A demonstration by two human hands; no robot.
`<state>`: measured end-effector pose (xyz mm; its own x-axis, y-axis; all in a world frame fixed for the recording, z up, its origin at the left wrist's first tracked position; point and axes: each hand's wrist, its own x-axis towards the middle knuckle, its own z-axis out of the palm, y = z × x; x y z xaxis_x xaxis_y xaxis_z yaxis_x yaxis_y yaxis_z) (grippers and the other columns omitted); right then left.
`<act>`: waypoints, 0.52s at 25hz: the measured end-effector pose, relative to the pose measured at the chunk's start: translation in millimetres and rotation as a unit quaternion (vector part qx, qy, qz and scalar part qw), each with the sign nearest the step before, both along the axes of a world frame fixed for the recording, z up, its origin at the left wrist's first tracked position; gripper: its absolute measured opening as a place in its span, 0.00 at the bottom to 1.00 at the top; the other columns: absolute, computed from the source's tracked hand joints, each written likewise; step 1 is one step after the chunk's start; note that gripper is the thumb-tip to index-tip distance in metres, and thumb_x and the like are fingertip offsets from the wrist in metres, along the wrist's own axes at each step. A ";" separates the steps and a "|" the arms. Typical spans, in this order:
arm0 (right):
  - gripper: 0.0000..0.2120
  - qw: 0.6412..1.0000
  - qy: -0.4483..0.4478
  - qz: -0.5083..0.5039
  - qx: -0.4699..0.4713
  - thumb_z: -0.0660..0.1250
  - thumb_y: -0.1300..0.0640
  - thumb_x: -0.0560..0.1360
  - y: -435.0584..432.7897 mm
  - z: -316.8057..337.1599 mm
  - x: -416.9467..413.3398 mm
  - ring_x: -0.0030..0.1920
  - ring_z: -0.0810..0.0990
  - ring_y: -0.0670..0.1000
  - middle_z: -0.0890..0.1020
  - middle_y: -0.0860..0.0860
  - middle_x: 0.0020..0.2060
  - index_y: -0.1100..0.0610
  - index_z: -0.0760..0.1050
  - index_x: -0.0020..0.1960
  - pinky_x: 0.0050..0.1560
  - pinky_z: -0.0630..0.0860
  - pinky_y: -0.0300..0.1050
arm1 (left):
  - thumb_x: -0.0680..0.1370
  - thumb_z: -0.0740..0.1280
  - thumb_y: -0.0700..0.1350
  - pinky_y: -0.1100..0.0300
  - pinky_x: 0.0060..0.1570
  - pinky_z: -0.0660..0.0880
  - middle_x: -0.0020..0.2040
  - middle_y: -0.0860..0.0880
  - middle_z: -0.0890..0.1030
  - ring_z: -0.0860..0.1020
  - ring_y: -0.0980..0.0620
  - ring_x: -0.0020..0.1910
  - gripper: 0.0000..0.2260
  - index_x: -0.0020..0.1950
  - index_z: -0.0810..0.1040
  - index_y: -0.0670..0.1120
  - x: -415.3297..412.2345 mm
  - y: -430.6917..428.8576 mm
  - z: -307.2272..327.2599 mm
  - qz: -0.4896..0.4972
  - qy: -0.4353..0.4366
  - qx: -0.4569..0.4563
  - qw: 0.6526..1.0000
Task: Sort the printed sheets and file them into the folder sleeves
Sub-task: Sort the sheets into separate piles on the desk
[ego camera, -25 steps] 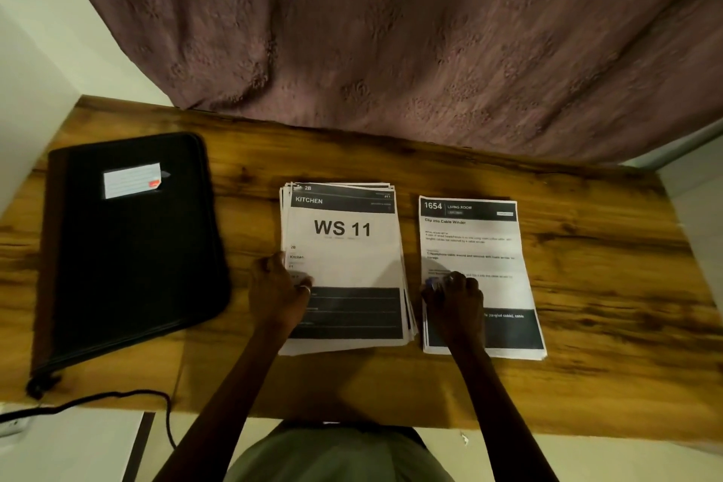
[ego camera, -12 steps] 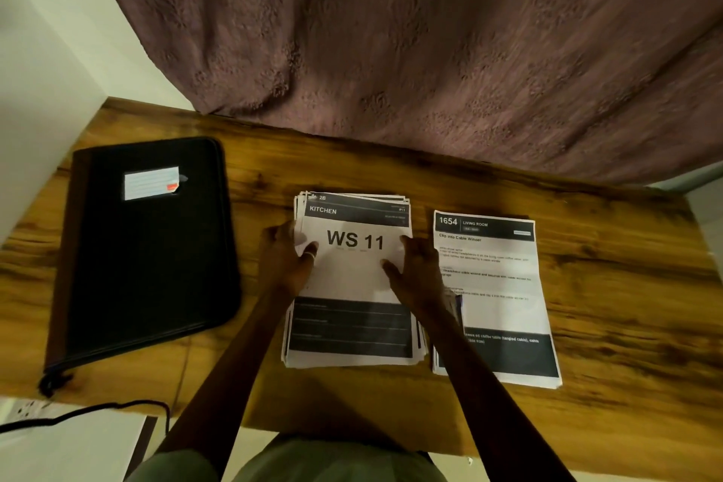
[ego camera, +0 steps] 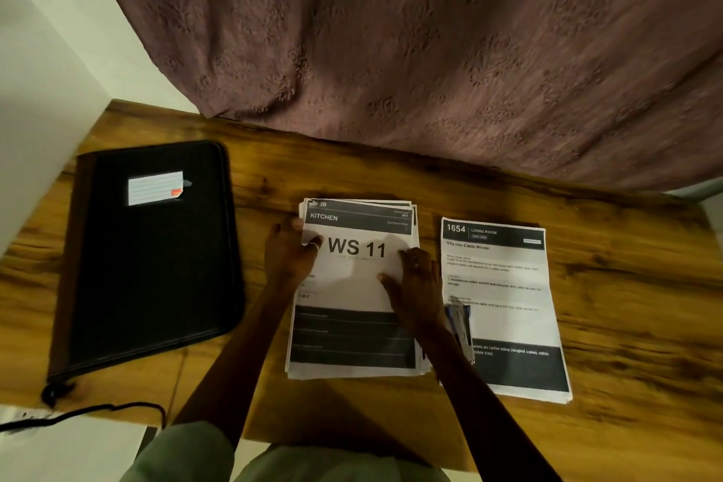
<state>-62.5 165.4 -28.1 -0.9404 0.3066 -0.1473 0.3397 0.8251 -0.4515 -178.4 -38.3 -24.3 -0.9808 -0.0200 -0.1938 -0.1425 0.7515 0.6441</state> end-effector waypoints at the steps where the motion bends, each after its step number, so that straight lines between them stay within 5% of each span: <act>1: 0.32 1.000 0.000 0.000 -0.003 0.69 0.43 0.75 0.5 0.2 0.2 0.68 0.67 0.59 0.67 0.58 0.69 0.58 0.66 0.72 0.65 0.72 0.56 | 0.76 0.74 0.51 0.52 0.53 0.79 0.60 0.45 0.81 0.80 0.44 0.57 0.18 0.62 0.75 0.46 0.1 -0.5 -0.5 0.007 -0.003 0.014 1.000; 7: 0.33 1.000 -0.001 -0.006 -0.007 0.69 0.41 0.74 1.9 -0.7 0.0 0.69 0.66 0.59 0.67 0.57 0.69 0.57 0.65 0.73 0.67 0.70 0.57 | 0.78 0.72 0.46 0.60 0.51 0.73 0.61 0.45 0.82 0.80 0.49 0.56 0.18 0.65 0.75 0.45 15.1 9.0 23.7 0.041 -0.028 0.122 0.991; 13: 0.35 0.999 0.000 -0.021 -0.042 0.70 0.42 0.73 3.1 2.4 0.6 0.70 0.65 0.57 0.67 0.56 0.70 0.57 0.64 0.73 0.68 0.66 0.54 | 0.78 0.72 0.43 0.58 0.54 0.77 0.64 0.45 0.80 0.79 0.47 0.61 0.19 0.68 0.73 0.44 40.1 -9.0 18.5 -0.054 -0.094 0.186 0.976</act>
